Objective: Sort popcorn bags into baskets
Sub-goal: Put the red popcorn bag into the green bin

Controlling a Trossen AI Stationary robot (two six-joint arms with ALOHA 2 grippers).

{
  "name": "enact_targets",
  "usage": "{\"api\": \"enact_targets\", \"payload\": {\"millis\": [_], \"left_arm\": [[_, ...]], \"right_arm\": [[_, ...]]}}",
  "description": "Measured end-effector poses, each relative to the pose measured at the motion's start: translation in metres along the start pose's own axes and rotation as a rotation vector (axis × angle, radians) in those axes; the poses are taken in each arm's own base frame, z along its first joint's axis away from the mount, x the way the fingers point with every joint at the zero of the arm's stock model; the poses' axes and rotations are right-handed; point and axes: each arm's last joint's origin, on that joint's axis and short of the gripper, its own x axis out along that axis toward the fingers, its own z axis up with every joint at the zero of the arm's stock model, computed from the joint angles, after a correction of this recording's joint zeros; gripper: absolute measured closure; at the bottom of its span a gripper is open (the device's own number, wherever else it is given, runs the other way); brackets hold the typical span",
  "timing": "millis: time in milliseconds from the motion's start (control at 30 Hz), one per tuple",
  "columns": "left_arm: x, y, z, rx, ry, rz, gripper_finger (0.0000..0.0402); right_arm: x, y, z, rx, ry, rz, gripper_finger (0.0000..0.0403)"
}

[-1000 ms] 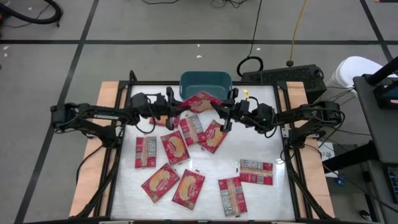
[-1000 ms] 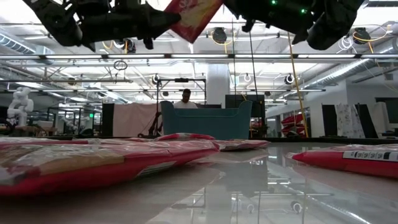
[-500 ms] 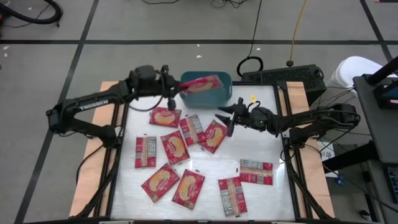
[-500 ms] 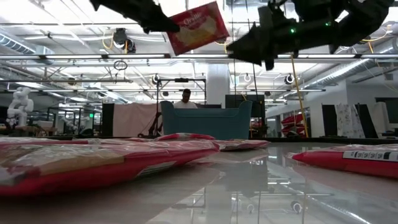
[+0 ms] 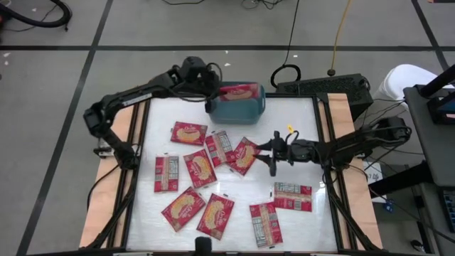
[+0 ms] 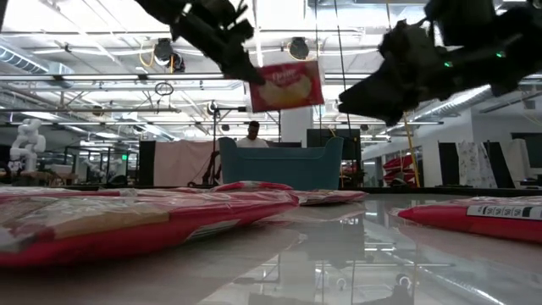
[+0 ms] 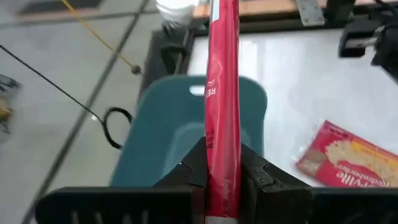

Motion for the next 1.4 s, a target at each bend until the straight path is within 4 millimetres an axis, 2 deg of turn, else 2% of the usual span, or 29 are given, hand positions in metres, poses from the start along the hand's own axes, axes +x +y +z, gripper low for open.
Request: {"api": "enact_targets", "payload": {"millis": [300, 533, 733, 967, 1400], "left_arm": [[0.035, 0.023, -0.039, -0.09, 0.137, -0.025, 0.0363], [0.057, 0.024, -0.057, -0.112, 0.197, -0.058, 0.0362], [0.069, 0.024, -0.068, -0.119, 0.229, -0.076, 0.0362], [0.072, 0.025, -0.073, -0.144, 0.251, -0.085, 0.0362], [0.072, 0.03, -0.074, -0.131, 0.284, 0.01, 0.0342]], "right_arm": [[-0.03, 0.018, -0.015, -0.062, -0.173, 0.167, 0.0243], [-0.033, 0.02, -0.019, -0.079, -0.171, 0.073, 0.0243], [-0.033, 0.019, -0.019, -0.079, -0.17, 0.07, 0.0243], [-0.033, 0.019, -0.02, -0.078, -0.169, 0.07, 0.0243], [-0.032, 0.017, -0.023, -0.075, -0.142, 0.009, 0.0243]]}}
